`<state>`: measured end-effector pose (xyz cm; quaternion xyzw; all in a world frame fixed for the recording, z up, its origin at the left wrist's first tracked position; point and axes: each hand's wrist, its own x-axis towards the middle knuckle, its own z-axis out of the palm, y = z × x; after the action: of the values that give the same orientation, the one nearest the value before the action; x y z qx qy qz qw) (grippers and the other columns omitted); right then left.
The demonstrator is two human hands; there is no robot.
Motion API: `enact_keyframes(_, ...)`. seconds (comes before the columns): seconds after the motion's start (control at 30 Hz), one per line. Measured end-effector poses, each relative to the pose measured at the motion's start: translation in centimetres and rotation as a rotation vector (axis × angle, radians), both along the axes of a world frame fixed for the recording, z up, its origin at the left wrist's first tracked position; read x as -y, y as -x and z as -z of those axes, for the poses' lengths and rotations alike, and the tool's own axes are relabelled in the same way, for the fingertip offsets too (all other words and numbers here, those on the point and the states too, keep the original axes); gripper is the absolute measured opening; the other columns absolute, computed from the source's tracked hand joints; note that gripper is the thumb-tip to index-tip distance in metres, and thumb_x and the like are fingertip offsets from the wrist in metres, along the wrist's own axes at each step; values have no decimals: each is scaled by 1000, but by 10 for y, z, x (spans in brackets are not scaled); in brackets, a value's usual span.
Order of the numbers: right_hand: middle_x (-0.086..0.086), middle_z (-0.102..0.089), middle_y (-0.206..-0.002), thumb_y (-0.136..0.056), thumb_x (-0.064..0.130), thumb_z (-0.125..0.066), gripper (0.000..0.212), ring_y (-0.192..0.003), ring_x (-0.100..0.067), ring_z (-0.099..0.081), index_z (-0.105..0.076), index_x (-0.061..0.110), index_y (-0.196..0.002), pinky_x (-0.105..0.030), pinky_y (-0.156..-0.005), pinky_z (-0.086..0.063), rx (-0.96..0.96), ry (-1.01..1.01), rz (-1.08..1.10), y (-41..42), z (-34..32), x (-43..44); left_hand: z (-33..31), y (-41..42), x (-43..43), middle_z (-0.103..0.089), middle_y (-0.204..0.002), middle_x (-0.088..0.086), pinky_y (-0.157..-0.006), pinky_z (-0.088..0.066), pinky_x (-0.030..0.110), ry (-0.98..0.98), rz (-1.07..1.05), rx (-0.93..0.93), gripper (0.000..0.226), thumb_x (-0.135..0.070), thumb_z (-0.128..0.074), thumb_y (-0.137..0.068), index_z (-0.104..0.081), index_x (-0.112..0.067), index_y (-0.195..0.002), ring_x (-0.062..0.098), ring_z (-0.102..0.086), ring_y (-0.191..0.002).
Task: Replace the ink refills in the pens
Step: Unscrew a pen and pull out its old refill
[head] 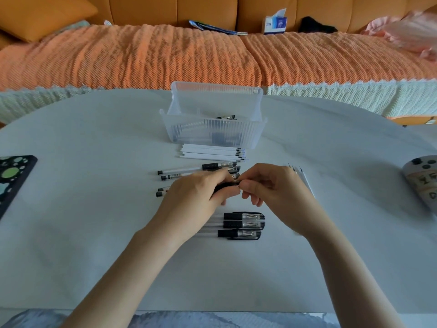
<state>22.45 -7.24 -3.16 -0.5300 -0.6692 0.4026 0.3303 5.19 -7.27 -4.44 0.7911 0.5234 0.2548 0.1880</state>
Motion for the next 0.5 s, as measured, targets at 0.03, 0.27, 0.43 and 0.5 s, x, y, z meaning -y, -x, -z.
enact_keyframes(0.03,0,-66,-64,-87,7,-61,10,-53,-7,-54,-67,13,-81,-19,-56,-48,11,5,-10,0,1,0,1,0,0,-61,-71,-15,-59,-36,21,13,17,2,16,-38,-56,-89,-62,-24,-87,-2,-49,-61)
enact_keyframes(0.27,1,-65,-65,-87,4,-60,11,-53,-4,-53,-66,12,-82,-19,-56,-48,28,-12,-27,0,-2,0,-2,-3,4,-64,-69,-13,-58,-42,24,6,-28,50,13,-40,-57,-87,-63,-28,-86,9,-51,-63)
enact_keyframes(0.43,4,-64,-61,-85,2,-60,14,-51,-3,-51,-67,13,-79,-18,-55,-46,26,-42,-18,0,-2,1,-4,-5,3,-59,-63,-9,-53,-37,25,17,-56,54,14,-40,-60,-86,-61,-27,-81,14,-47,-62)
enact_keyframes(0.5,4,-63,-60,-85,2,-60,14,-50,-3,-50,-67,12,-79,-17,-54,-45,22,-43,-16,0,-2,1,-4,-6,3,-55,-59,-7,-51,-34,25,22,-49,36,16,-40,-60,-86,-59,-25,-79,12,-45,-57)
